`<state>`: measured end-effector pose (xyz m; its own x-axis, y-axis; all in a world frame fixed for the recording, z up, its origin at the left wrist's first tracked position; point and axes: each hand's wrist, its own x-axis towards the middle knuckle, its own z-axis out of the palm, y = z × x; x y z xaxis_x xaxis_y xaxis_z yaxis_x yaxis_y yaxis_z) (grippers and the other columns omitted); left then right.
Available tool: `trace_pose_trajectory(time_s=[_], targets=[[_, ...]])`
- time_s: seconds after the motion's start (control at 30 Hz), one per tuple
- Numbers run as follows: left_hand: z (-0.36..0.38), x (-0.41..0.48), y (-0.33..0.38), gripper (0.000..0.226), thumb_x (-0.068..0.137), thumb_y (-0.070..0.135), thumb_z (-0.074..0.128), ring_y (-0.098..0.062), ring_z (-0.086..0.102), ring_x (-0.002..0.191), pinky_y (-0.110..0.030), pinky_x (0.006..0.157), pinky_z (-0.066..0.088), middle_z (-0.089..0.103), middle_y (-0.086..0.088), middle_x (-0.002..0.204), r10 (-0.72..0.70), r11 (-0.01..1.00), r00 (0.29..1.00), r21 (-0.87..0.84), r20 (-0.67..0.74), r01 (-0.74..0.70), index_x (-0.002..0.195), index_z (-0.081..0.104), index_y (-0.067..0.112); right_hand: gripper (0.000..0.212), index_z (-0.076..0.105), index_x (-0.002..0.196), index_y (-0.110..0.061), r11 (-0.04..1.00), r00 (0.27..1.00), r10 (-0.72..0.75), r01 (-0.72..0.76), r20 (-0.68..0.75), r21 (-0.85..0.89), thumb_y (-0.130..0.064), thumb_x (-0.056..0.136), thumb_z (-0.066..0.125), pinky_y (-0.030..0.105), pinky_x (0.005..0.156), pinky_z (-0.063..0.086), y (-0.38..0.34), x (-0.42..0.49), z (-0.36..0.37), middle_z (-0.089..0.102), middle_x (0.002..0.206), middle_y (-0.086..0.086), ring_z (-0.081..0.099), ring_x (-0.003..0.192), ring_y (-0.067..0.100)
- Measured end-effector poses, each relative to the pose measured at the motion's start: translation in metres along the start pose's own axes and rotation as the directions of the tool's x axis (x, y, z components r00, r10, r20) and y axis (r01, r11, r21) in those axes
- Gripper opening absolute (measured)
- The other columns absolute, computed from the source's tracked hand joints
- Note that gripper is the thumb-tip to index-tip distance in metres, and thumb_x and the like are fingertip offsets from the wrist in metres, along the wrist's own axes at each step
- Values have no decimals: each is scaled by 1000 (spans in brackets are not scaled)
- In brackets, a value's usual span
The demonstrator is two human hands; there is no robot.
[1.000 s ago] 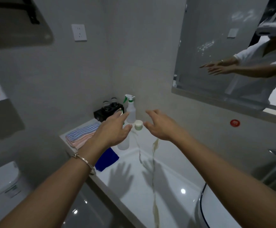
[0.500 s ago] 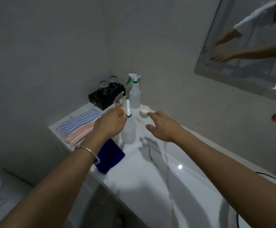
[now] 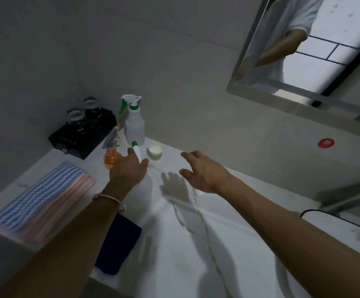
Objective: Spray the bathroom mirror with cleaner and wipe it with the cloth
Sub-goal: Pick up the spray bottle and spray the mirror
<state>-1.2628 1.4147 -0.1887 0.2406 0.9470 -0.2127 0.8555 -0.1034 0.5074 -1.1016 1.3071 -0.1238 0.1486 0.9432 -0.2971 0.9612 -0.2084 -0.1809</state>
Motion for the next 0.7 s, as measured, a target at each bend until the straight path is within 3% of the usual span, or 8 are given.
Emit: trace_pose_trajectory(time_s=[0.1,0.23,0.37,0.47,0.57,0.7], targets=[[3,5,10,32,94,23,44,-35,52,108,-36,89,38,58,-20,116,78,997,996,24,-35,-78,120,50,4,56,23,148,-17,998,999,44,-44,-3,39,-37,99,39,38,101,38,7,-2,1,30,148,11,41,128,31],[-5,-1,55,33,94,24,40,-35,55,102,-35,80,40,59,-17,115,164,985,986,48,-30,-163,121,50,8,59,21,149,-17,994,996,72,-67,-53,89,-37,98,44,38,100,40,16,-10,-6,33,146,12,43,126,31],[-29,-20,111,32,94,27,40,-28,52,85,-32,69,39,61,-14,108,296,955,948,48,-117,-292,116,53,9,72,10,152,-19,983,990,80,-58,-119,177,-41,96,50,37,103,36,27,-20,-27,26,152,11,40,130,29],[-44,-38,154,34,91,28,39,-33,57,93,-32,71,41,62,-14,110,376,925,914,14,-153,-379,116,54,9,91,1,153,-21,948,969,93,-16,-227,319,-46,88,60,33,107,30,40,-33,-42,10,158,4,32,137,24],[-53,-65,201,35,91,27,38,-35,57,99,-33,75,40,62,-17,112,460,883,872,-14,-168,-469,115,56,7,109,-2,152,-18,898,906,116,79,-407,432,-48,78,72,33,112,26,56,-49,-62,4,158,2,22,142,20],[-60,-106,267,40,95,34,35,-37,57,101,-34,77,41,62,-19,111,551,826,810,-11,-200,-564,111,58,6,106,23,147,-14,822,787,122,262,-605,506,-62,66,71,28,105,41,81,-66,-92,33,145,5,40,127,9]])
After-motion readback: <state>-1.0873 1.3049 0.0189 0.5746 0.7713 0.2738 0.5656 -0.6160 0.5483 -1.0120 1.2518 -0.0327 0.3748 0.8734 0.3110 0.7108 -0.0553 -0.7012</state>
